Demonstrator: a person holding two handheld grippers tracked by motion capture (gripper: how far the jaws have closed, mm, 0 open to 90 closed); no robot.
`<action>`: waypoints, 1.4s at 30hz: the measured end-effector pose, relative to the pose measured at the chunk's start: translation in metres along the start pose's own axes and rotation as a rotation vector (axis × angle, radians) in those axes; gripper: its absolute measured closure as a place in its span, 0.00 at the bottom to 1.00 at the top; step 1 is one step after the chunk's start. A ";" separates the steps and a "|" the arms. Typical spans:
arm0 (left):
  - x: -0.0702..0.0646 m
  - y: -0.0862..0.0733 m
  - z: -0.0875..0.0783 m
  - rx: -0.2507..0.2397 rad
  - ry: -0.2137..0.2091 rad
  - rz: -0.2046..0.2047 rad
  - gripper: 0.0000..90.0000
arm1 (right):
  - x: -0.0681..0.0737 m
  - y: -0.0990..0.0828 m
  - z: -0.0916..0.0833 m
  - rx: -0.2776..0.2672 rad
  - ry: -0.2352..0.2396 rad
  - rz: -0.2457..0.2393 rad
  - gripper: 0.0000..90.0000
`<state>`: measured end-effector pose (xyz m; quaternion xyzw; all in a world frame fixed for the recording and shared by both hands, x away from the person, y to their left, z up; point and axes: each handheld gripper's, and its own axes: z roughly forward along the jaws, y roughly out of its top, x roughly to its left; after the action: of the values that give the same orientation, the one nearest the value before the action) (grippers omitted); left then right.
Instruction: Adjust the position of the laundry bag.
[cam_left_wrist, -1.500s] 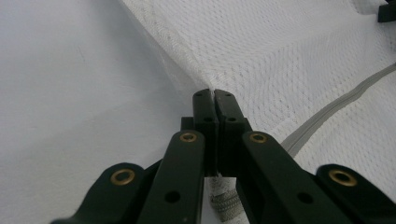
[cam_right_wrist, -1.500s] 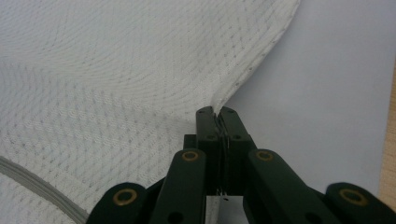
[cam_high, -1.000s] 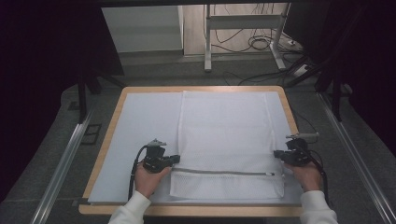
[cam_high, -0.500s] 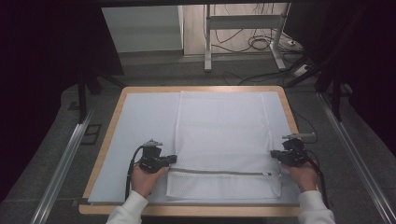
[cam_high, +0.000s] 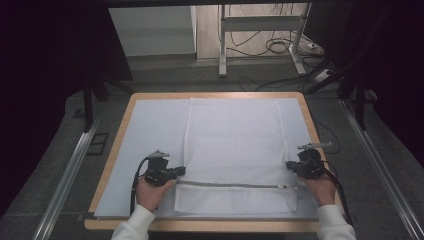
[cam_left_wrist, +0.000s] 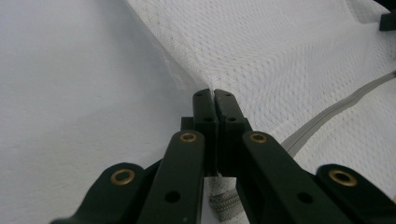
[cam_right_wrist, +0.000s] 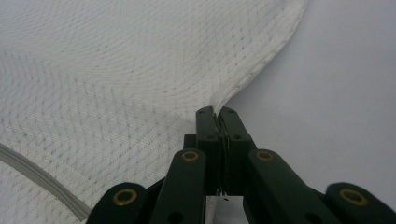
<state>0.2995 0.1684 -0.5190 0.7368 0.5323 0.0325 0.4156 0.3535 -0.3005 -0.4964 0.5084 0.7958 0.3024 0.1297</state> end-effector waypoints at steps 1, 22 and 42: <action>0.001 0.000 -0.001 0.000 0.001 0.000 0.99 | 0.001 0.000 0.000 -0.002 0.003 -0.001 0.97; 0.016 -0.005 -0.014 -0.008 0.016 -0.026 0.99 | 0.018 0.003 0.008 -0.009 0.021 -0.028 0.97; 0.035 -0.013 -0.028 -0.023 0.038 -0.061 0.99 | 0.037 0.008 0.017 -0.013 0.053 -0.059 0.97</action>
<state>0.2910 0.2145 -0.5231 0.7145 0.5621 0.0401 0.4148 0.3514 -0.2593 -0.5013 0.4755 0.8118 0.3169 0.1206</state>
